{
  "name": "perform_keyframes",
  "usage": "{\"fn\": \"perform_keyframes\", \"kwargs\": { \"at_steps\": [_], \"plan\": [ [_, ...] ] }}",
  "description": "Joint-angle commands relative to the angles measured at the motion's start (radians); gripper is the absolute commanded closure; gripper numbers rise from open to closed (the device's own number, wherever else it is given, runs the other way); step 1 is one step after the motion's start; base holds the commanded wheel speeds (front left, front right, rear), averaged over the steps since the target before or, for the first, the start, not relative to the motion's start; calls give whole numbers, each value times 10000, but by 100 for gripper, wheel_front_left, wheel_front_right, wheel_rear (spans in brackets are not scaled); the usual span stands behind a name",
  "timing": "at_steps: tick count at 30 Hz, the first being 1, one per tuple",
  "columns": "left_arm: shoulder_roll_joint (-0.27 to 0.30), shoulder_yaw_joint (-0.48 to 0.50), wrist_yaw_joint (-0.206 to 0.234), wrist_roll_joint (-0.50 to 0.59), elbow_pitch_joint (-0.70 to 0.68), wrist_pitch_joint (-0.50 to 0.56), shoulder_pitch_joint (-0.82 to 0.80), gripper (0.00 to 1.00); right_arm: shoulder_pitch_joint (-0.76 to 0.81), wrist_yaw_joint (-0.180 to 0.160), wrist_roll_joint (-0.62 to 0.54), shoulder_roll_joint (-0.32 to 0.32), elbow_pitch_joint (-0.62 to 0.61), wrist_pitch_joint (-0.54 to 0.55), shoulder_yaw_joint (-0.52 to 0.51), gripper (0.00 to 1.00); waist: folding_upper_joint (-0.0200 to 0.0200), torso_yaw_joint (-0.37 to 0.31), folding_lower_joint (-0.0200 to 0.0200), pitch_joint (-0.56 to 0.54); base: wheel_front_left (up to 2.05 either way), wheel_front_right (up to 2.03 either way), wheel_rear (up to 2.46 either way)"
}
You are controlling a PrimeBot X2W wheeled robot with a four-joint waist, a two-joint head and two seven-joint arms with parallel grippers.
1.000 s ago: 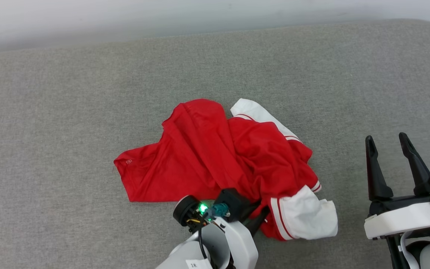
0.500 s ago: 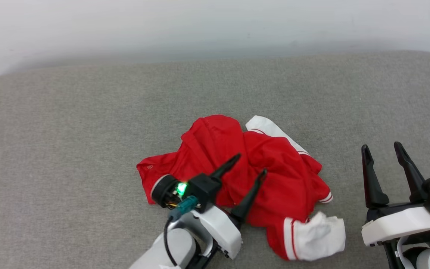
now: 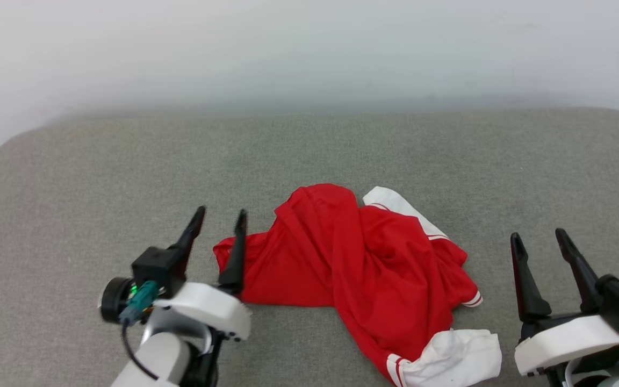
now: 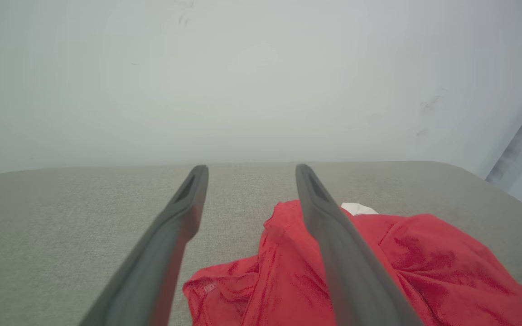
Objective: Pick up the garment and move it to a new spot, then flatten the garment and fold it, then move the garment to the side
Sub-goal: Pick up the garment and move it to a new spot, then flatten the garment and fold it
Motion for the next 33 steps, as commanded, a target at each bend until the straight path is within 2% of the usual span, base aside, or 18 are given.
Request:
{"fn": "perform_keyframes", "kwargs": {
  "at_steps": [1,4,11,23,27,33],
  "plan": [
    [83,120,82,-43,-44,-60,195,0,140,-3,-1,13,25,2,20,0,0,-28,0,-107,0,0,0],
    [345,494,251,-15,-150,-69,590,0,263,-3,8,13,35,70,47,0,0,-58,0,-290,0,0,0],
    [813,890,331,-6,-320,-64,1284,0,550,-5,20,13,-72,186,20,0,0,-76,0,-601,0,0,0],
    [1033,847,358,-77,-428,133,1402,0,629,-3,-35,14,-276,333,-40,0,0,-23,0,-650,0,0,0],
    [1021,613,130,-82,-434,523,1011,0,596,-3,-35,14,-298,375,-54,0,0,-8,0,-573,0,0,0],
    [868,9,-533,-210,-159,1700,-243,0,352,-3,-96,14,-409,449,16,0,0,-118,0,-76,0,0,0]
  ]
}}
